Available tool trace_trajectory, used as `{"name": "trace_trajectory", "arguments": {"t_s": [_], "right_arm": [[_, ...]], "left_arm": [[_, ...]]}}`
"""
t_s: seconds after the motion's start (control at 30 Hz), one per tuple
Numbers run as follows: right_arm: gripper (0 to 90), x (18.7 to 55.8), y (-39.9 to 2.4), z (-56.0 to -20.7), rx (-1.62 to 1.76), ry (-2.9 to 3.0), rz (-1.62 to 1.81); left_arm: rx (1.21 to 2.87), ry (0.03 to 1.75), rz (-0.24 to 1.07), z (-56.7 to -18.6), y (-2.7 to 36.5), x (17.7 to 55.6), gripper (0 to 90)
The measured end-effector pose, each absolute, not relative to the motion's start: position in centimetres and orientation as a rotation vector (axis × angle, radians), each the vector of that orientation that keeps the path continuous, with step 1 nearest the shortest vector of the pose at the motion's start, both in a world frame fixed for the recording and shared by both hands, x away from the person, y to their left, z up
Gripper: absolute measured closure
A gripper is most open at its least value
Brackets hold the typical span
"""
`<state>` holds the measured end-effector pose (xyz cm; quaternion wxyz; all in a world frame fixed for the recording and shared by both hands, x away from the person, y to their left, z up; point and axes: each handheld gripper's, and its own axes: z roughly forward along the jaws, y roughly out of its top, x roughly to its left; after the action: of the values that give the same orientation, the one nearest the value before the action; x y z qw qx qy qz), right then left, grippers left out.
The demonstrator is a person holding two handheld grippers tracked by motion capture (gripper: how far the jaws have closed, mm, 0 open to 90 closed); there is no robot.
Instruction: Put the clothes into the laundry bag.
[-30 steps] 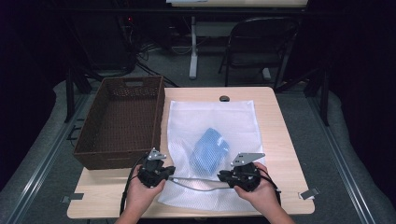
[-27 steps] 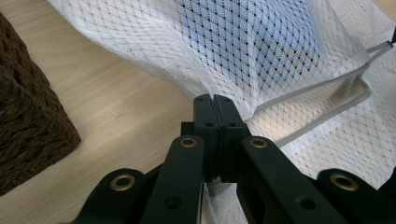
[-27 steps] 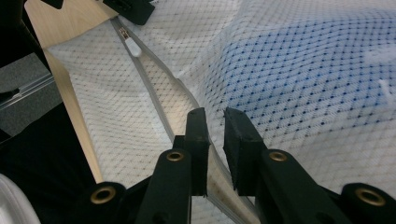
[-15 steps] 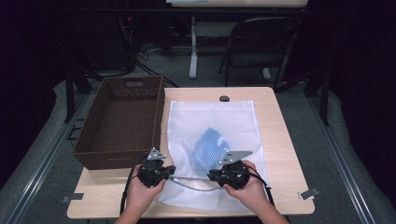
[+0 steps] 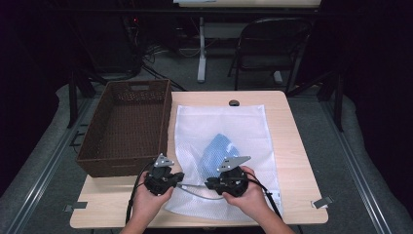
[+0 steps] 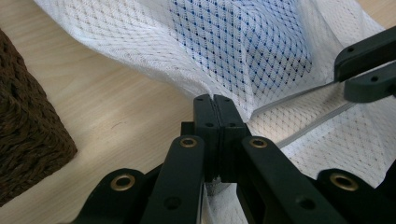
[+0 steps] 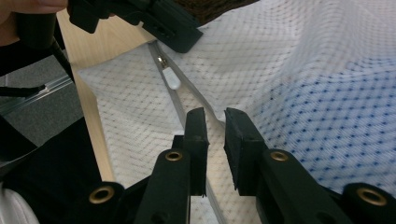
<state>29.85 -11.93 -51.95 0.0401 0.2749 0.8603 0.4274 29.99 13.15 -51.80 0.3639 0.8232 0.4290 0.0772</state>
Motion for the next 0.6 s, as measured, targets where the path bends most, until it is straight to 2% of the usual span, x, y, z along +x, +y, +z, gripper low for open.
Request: {"name": "trace_trajectory", "arguments": {"t_s": [0.6], "right_arm": [[76.2,29.8,-9.7,-53.0,0.811,2.7,1.312]], "left_arm": [[2.103,1.099,0.202,-51.7,13.0,29.9,89.9]]}}
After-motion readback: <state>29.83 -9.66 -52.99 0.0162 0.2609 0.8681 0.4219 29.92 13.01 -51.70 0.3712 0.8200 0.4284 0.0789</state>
